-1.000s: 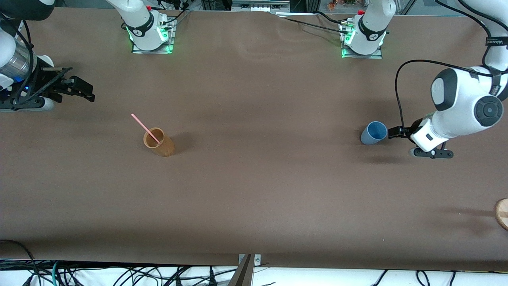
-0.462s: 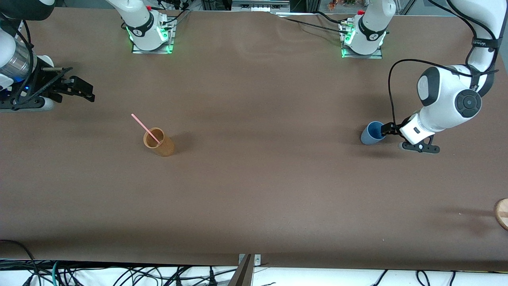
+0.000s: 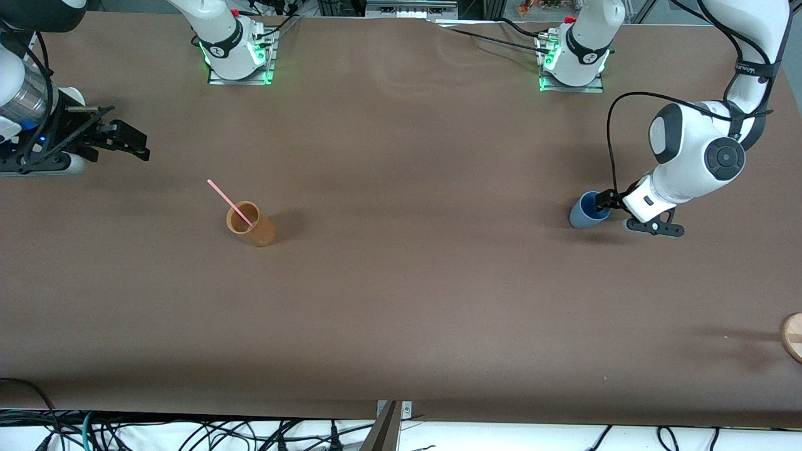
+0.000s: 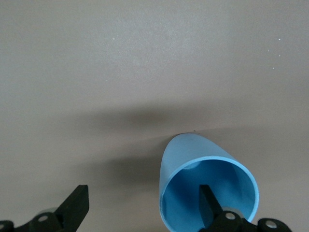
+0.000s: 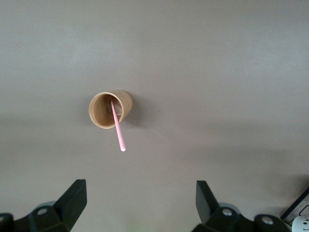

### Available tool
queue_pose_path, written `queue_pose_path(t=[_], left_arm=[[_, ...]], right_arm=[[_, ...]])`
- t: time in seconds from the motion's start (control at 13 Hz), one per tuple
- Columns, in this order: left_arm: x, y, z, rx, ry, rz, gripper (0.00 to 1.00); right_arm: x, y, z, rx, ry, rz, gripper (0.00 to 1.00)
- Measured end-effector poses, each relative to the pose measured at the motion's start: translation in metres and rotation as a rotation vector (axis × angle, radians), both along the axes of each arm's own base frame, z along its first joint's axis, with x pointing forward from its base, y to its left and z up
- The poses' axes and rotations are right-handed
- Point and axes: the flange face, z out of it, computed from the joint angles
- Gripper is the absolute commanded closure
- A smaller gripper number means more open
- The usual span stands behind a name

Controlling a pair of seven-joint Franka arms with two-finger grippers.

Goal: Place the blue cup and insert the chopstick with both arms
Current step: 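Reach the left gripper to the blue cup and grasp it, then carry the blue cup with the left gripper toward the tan cup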

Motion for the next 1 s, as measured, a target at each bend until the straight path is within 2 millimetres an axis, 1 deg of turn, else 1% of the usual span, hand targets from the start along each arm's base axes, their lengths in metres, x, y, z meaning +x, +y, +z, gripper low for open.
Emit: queue_pose_path(t=[0.15,0.23,0.31,0.38,0.46,1.0], left_arm=[[-0.006,-0.001,-0.008,0.002,-0.013,0.000,0.01],[-0.010,-0.001,-0.012,0.002,-0.017,0.000,0.11],[-0.012,-0.001,-0.015,0.003,-0.016,-0.001,0.51],[-0.013,-0.001,-0.016,0.003,-0.015,-0.001,0.81],[-0.013,-0.002,-0.016,0.003,-0.015,-0.001,1.00],[-0.014,-0.002,-0.015,0.003,-0.015,-0.002,1.00]], right_arm=[[0.000,0.000,0.000,0.000,0.000,0.000,0.00],[0.000,0.000,0.000,0.000,0.000,0.000,0.00],[0.000,0.000,0.000,0.000,0.000,0.000,0.00],[0.000,0.000,0.000,0.000,0.000,0.000,0.00],[0.000,0.000,0.000,0.000,0.000,0.000,0.00],[0.000,0.000,0.000,0.000,0.000,0.000,0.00]])
